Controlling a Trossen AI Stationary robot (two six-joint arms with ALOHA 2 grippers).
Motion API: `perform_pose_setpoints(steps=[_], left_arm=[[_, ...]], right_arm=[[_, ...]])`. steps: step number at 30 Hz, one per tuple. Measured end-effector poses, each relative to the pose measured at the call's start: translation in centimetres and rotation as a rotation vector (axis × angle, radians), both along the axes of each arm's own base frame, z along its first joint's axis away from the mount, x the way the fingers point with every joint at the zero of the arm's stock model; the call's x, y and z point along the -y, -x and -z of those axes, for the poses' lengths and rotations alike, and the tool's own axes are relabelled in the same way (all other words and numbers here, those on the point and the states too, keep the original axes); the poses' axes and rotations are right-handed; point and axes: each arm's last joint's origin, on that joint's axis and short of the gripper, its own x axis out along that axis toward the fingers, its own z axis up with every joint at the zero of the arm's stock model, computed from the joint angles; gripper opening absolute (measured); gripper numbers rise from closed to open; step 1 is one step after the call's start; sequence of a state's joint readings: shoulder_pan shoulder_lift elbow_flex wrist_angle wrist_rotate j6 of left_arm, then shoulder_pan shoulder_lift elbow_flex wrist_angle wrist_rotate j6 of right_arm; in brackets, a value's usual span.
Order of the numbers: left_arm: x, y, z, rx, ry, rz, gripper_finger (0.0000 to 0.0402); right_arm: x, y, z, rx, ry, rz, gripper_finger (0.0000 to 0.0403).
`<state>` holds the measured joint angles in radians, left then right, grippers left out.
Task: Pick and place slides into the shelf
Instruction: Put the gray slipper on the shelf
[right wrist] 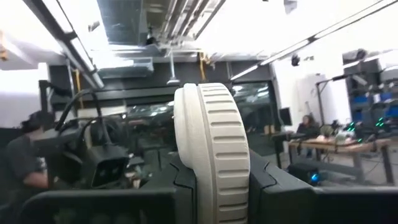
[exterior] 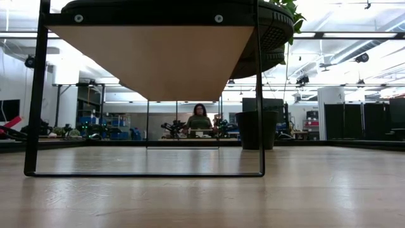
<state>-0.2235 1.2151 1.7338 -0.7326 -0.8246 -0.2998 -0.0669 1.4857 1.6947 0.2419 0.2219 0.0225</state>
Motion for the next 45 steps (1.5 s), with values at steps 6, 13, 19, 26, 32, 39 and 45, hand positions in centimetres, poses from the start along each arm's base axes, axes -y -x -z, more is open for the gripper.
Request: perform_pose_setpoints(steps=[6,13,19,26,32,39,45], left_arm=[[-0.1,0.5,0.8,0.061,0.004,0.024,0.0251],[0.3,-0.4,2.1,0.177,-0.017,0.083,0.0251],[0.4,-0.2,3.0,0.342,-0.052,0.120,0.0251],[0.5,-0.4,4.7,0.409,-0.064,0.137,0.0251],[0.6,-0.6,5.1,0.444,-0.062,0.158,0.0251],[0.9,-1.1,5.1,0.500,-0.067,0.235,0.0251],[0.8,-1.3,5.3,0.496,-0.086,0.288,0.0251]], right_arm=[[0.0,0.1,-0.2,0.017,0.001,0.018,0.0049],[0.0,0.5,-0.7,0.069,0.000,0.016,0.0049],[0.0,0.7,-1.0,0.109,0.003,0.015,0.0049],[0.0,0.8,-1.1,0.116,-0.001,0.012,0.0049],[-0.1,0.8,-1.2,0.130,0.000,0.010,0.0049],[-0.1,0.8,-1.2,0.134,0.006,-0.002,0.0049],[-0.3,0.9,-1.3,0.152,-0.001,-0.063,0.0048]])
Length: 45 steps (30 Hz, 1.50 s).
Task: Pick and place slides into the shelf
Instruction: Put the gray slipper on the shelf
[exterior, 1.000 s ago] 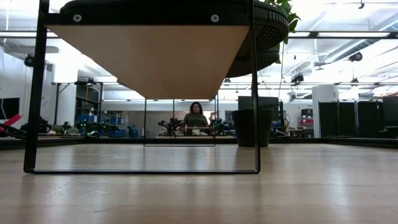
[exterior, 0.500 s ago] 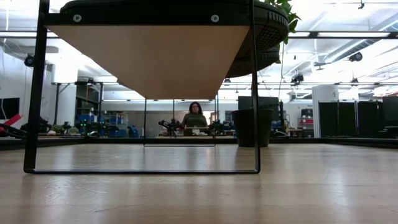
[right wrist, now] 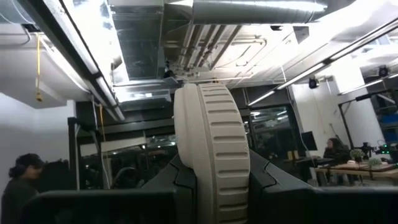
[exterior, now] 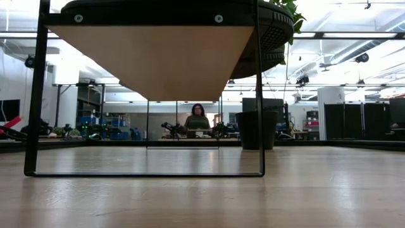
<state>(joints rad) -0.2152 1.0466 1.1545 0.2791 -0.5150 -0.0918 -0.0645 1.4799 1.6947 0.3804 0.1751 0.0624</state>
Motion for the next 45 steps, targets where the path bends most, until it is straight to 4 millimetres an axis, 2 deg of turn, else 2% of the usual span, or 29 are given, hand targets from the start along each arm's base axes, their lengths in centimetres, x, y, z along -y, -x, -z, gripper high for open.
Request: perform_pose_setpoints(steps=[19,35,39,45], left_arm=[[-0.4,-0.9,0.3,-0.018,-0.074,0.005,0.0251],[-0.2,-1.2,-0.6,0.108,-0.122,0.049,0.0250],[-0.4,-1.1,-0.7,0.124,-0.106,0.022,0.0228],[-0.6,-2.0,-0.6,0.170,-0.085,-0.019,0.0158]], right_arm=[[-0.2,0.1,-0.2,0.043,-0.029,-0.114,0.0048],[-0.2,-0.4,0.1,0.043,-0.074,-0.147,0.0047],[-0.2,-0.4,0.2,0.038,-0.081,-0.151,0.0047],[-0.2,-0.6,0.5,0.030,-0.088,-0.178,0.0047]])
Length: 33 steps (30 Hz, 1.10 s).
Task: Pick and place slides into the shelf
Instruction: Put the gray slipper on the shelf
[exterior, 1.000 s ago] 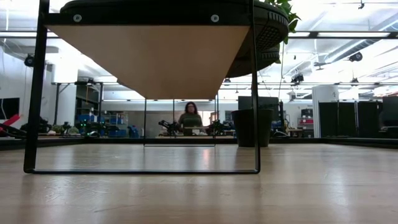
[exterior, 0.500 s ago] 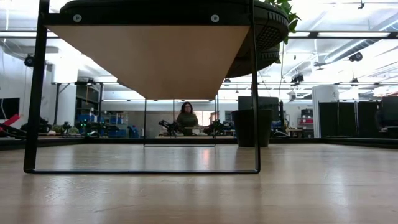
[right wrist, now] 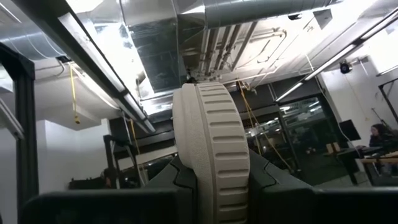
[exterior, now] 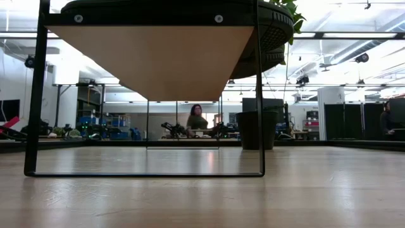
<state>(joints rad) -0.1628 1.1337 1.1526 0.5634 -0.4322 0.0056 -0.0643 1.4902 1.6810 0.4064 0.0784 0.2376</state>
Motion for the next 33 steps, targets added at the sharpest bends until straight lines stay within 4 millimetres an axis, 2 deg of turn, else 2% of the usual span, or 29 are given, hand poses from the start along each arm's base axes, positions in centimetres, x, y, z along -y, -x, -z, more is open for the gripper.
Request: perform_pose_setpoints(steps=[9,12,17,25,33], left_arm=[[-0.4,-1.8,0.7,0.000,0.023,-0.058,0.0012],[-0.5,-1.7,0.7,0.000,0.026,-0.066,0.0004],[-0.6,-0.5,0.2,-0.011,0.017,-0.067,0.0002],[-1.2,2.6,-1.3,0.014,0.009,-0.098,0.0001],[-1.6,5.9,-2.0,-0.024,0.018,-0.107,0.0001]], right_arm=[[0.0,-0.2,0.4,-0.053,-0.032,-0.023,0.0047],[0.0,-0.2,0.5,-0.057,-0.027,-0.015,0.0047],[0.0,0.1,0.3,-0.065,0.037,0.028,0.0048],[0.0,0.5,0.5,-0.128,0.055,0.080,0.0140],[0.0,1.6,-0.1,-0.130,0.092,0.125,0.0166]])
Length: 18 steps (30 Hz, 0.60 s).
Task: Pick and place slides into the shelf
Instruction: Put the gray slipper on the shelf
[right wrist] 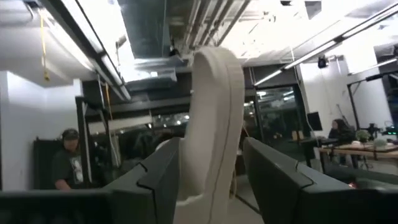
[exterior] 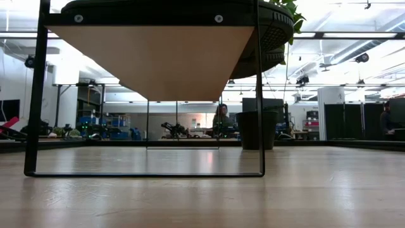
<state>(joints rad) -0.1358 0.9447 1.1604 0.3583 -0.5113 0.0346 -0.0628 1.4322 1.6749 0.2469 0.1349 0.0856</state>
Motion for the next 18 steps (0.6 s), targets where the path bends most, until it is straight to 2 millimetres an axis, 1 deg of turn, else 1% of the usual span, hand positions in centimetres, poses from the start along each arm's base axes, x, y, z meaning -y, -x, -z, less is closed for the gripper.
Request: perform_pose_setpoints(steps=[2,4,7,10,15,18], left_arm=[[-0.1,1.0,0.1,-0.052,0.006,0.000,0.0001],[-0.3,2.1,0.3,-0.086,0.057,0.011,0.0000],[-0.6,3.6,0.9,-0.141,0.136,0.032,0.0000],[-0.7,4.5,1.9,-0.238,0.158,0.031,0.0000],[-0.8,4.7,3.8,-0.445,0.135,0.012,0.0000],[-0.6,3.9,4.4,-0.521,0.105,-0.004,0.0000]], right_arm=[[0.0,0.3,0.0,-0.027,0.012,0.008,0.0166],[0.0,0.9,-0.2,-0.042,0.028,0.021,0.0164],[0.0,2.5,-0.9,-0.051,0.039,0.069,0.0159],[0.0,3.9,-1.3,-0.071,0.043,0.115,0.0154],[0.0,5.9,-1.7,-0.100,0.020,0.152,0.0150],[0.0,6.7,-1.9,-0.115,0.015,0.155,0.0152]])
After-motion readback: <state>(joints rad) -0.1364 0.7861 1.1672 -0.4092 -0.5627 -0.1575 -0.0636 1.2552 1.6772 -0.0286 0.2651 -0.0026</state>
